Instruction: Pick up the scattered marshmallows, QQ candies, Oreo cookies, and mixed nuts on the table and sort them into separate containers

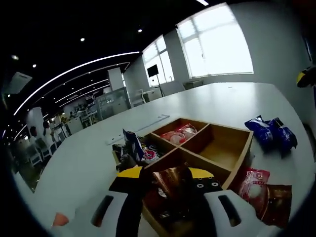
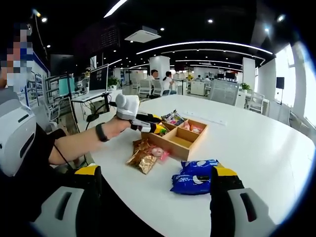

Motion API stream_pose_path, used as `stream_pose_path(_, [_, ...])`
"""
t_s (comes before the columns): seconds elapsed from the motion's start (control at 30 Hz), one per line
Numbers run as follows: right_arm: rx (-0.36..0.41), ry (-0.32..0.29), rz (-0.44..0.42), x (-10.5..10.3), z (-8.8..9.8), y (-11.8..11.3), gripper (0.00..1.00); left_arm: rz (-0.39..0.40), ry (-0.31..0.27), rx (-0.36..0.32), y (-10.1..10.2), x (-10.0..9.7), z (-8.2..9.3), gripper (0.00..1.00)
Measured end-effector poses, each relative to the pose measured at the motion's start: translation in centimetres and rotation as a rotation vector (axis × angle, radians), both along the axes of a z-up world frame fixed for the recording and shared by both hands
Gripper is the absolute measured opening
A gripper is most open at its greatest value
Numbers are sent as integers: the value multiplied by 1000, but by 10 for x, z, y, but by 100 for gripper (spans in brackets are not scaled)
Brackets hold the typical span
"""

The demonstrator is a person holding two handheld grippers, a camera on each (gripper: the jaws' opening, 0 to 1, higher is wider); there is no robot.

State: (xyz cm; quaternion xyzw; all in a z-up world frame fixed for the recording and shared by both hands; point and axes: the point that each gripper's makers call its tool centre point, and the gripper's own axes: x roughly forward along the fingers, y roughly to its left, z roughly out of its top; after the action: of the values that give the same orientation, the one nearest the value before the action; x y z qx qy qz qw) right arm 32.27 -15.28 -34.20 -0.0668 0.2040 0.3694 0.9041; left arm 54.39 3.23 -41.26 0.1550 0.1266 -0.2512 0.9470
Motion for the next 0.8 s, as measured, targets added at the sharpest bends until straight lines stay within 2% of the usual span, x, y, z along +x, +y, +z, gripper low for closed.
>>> stream_pose_path(0.23, [-7, 2, -6, 0, -1, -1, 86, 19, -59, -5, 6, 2, 6, 53])
stream_pose_path(0.37, [-9, 5, -5, 0, -3, 0, 86, 25, -64, -9, 6, -1, 7, 57])
stream_pose_path(0.43, [-8, 5, -4, -1, -2, 0, 86, 32, -62, -34, 5, -1, 8, 60])
stream_pose_path(0.63, [-7, 5, -10, 0, -2, -1, 86, 38, -77, -76, 1, -8, 16, 64])
stream_pose_path(0.8, [-7, 5, -9, -1, -2, -1, 86, 36, -89, -99, 5, -6, 20, 67])
